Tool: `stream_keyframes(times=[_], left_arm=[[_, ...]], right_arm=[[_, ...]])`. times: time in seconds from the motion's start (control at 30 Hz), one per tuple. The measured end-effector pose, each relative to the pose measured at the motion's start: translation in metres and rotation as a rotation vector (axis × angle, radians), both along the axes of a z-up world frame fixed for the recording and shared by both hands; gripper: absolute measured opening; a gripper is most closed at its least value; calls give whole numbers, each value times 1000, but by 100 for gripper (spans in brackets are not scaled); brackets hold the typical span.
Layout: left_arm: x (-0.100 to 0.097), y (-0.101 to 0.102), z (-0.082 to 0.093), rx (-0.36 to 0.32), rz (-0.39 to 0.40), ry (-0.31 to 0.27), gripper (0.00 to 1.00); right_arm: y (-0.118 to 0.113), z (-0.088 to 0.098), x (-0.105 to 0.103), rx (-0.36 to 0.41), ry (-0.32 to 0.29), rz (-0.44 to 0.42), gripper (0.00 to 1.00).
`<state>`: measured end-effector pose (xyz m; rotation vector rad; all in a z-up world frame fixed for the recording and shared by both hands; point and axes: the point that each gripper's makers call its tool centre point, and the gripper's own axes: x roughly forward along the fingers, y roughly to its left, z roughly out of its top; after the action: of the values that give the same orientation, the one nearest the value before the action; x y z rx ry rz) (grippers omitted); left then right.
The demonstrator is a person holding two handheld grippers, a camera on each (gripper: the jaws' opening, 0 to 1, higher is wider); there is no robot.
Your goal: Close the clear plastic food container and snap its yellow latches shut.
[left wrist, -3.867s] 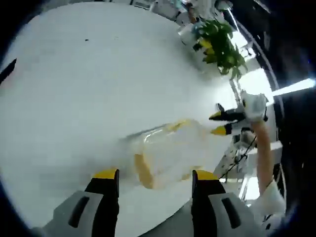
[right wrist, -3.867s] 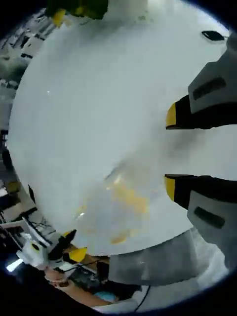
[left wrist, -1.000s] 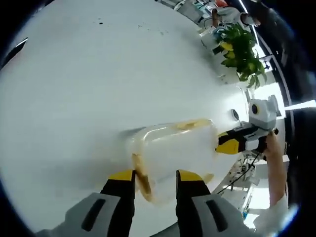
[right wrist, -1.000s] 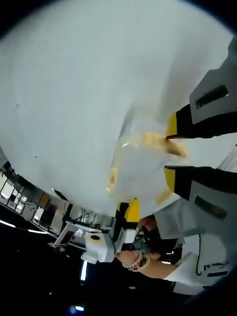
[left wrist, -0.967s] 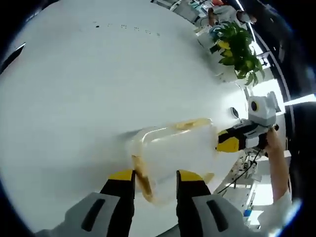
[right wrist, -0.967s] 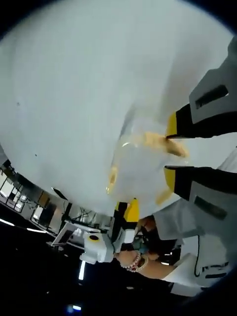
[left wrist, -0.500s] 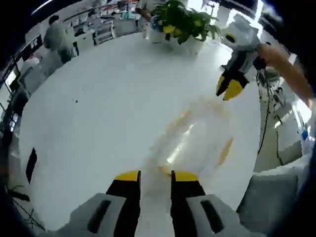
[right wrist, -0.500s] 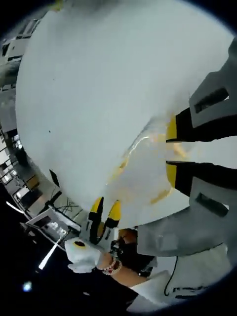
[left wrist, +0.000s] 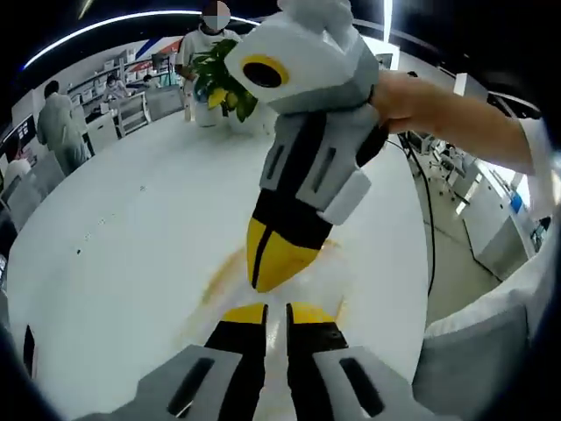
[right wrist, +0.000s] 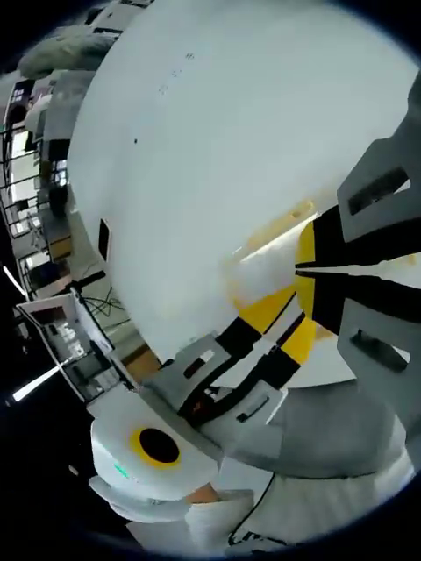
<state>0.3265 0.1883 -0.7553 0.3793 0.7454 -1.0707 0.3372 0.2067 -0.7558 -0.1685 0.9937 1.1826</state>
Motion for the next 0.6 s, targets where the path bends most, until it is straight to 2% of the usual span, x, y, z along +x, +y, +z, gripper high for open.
stream_keyframes(times=[0.17, 0.23, 0.27, 0.33, 0.53, 0.6], left_arm=[[-4, -4, -3, -12, -13, 10, 0], [-8, -5, -1, -17, -53, -19, 3], [-9, -7, 2, -23, -101, -64, 3], [-11, -5, 5, -15, -135, -116, 5], [-22, -3, 0, -8, -156, -116, 18], [-23, 0, -4, 28, -189, -171, 18]], right_arm=[[-2, -4, 9, -10, -31, -7, 0], [-1, 0, 13, 15, -38, -23, 4], [0, 1, 14, 24, -39, -23, 7], [1, 3, 16, 42, -28, -27, 10], [2, -2, 29, 7, -45, -31, 12], [3, -4, 30, 3, -35, -24, 14]])
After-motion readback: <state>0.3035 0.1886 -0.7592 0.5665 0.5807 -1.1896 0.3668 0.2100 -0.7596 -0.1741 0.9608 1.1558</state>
